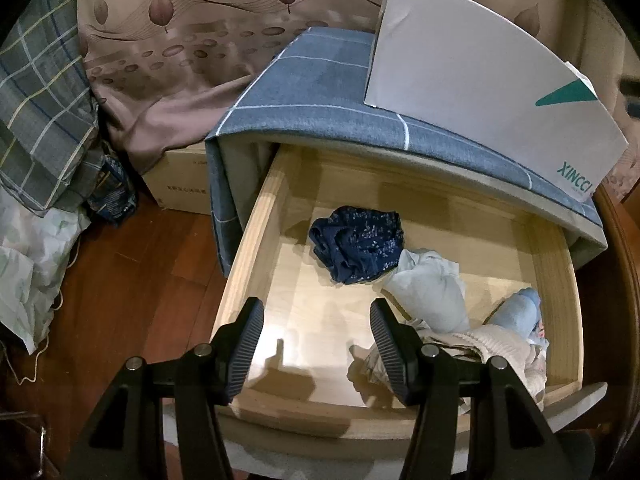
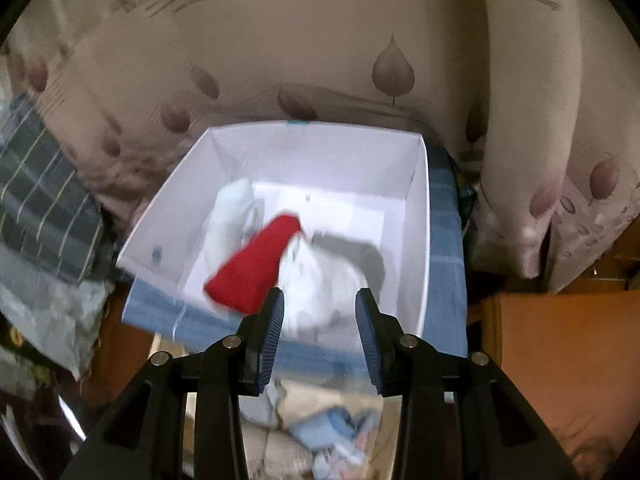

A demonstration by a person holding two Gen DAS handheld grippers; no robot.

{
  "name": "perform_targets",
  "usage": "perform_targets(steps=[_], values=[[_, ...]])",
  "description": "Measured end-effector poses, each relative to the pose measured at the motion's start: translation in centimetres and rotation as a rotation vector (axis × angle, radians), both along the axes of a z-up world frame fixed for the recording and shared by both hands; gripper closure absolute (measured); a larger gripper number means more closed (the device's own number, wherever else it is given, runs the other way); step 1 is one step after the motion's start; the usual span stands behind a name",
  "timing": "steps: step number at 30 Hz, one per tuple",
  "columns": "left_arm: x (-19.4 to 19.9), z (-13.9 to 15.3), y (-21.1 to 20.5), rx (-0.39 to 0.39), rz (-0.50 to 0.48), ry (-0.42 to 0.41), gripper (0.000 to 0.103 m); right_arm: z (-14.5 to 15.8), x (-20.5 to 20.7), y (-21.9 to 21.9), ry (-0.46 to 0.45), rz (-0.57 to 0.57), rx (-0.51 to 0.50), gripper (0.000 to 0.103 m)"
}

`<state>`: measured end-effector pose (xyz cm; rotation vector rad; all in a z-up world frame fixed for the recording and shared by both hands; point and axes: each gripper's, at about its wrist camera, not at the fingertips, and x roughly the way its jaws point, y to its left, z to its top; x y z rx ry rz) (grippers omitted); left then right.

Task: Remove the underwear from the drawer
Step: 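Move the right tool back into the drawer toward the pink-flowered underwear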

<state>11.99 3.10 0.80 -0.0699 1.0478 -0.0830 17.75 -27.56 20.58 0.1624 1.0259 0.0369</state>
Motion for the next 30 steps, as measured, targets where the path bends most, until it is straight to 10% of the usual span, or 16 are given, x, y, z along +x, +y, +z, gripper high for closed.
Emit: perform_targets(steps=[20,30], values=[[0.0,-0.2,0.5,-0.014,0.011,0.016,0.046,-18.9,-9.4,2.6,0.509,0.047,0.054,0.062],[0.1,-0.2,0.4,-0.021,0.011,0.020,0.046,-25.0,-9.0,1.8,0.654,-0.003,0.029,0.033]])
